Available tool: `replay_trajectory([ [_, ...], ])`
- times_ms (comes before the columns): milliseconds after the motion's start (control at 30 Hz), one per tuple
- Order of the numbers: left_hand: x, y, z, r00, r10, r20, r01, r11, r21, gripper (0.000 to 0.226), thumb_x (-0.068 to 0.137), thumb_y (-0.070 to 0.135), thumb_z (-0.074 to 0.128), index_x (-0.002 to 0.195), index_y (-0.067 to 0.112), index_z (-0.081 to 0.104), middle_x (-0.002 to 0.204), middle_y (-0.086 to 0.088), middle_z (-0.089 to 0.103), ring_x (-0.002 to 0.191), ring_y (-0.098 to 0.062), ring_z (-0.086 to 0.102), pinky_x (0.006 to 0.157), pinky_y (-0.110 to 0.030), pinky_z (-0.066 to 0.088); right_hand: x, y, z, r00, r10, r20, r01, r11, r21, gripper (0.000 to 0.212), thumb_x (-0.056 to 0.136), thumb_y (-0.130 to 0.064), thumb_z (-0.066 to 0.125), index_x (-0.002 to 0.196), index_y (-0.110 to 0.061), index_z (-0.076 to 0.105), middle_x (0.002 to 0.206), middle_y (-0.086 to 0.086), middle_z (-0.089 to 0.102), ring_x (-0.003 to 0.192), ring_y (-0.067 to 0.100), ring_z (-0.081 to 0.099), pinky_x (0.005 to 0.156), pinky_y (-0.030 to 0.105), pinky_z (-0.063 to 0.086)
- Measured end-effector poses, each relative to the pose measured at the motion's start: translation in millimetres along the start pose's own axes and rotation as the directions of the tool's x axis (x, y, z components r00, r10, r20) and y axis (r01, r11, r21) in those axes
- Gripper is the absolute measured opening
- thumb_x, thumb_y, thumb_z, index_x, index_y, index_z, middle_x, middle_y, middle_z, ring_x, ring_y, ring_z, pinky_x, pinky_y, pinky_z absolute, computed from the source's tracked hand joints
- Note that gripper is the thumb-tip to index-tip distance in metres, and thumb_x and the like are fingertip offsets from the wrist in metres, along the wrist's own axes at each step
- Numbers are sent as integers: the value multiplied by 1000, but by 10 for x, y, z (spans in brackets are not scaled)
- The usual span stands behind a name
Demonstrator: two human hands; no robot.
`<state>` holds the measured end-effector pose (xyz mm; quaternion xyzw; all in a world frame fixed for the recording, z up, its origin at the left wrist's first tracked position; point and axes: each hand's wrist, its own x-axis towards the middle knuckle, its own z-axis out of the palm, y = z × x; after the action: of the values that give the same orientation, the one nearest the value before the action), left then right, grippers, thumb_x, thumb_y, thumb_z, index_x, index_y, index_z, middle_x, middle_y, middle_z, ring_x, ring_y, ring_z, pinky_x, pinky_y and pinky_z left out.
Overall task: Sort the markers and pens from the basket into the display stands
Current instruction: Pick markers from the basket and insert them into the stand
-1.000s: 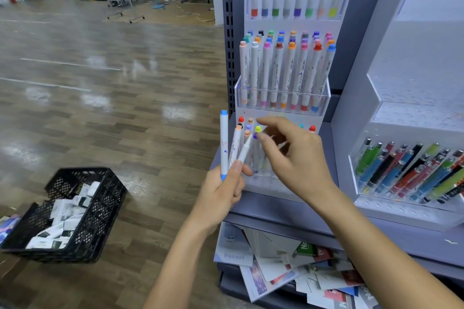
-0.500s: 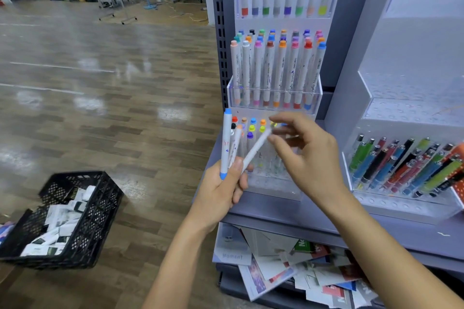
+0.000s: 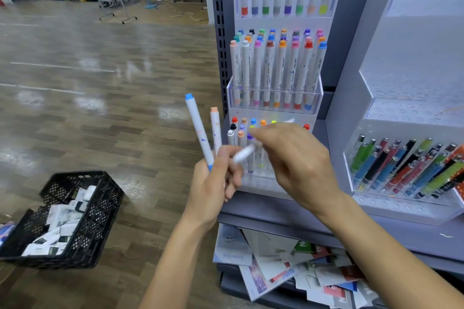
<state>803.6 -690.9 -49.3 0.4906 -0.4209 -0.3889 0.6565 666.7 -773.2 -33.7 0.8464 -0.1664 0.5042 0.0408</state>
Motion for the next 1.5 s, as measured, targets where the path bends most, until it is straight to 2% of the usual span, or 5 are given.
replay_trajectory([
  [200,32,-29,-58,994,-33,-108,36,999,22,37,91,41,44,82,10,63,49,5,26,41,-7,21,38,-16,20,84,51,-120,966,198,-168,-162,965,207,59,87,6,61,134,-16,35,103,6,63,90,19,65,87,27,53],
  [367,30,-64,-19,992,-65,-112,70,996,48,30,95,30,42,83,9,59,49,7,27,41,-5,22,38,-14,22,72,42,-90,940,341,-27,-311,886,345,60,85,1,64,132,-21,36,96,6,63,88,18,65,82,29,56],
  [900,-6,-151,21,993,-103,-61,111,985,135,29,100,23,40,82,6,57,49,7,27,41,-4,23,39,-13,23,-144,120,197,944,317,86,-316,948,-24,23,88,-24,53,101,-11,67,81,2,61,63,17,56,53,35,51],
  [1133,-25,-243,-10,992,-61,112,-5,858,514,29,95,46,44,72,32,55,51,9,46,49,-8,39,51,-29,34,28,-115,-58,857,504,105,-496,754,431,37,83,-35,60,119,-28,53,85,-8,63,69,10,58,62,18,47],
  [1500,-35,-272,73,995,62,72,-95,690,718,25,90,28,60,69,21,47,54,7,49,53,-13,45,51,-24,33,116,-161,-145,713,681,166,-616,496,612,25,78,-11,66,93,-26,53,85,-8,61,70,14,62,62,45,56],
])
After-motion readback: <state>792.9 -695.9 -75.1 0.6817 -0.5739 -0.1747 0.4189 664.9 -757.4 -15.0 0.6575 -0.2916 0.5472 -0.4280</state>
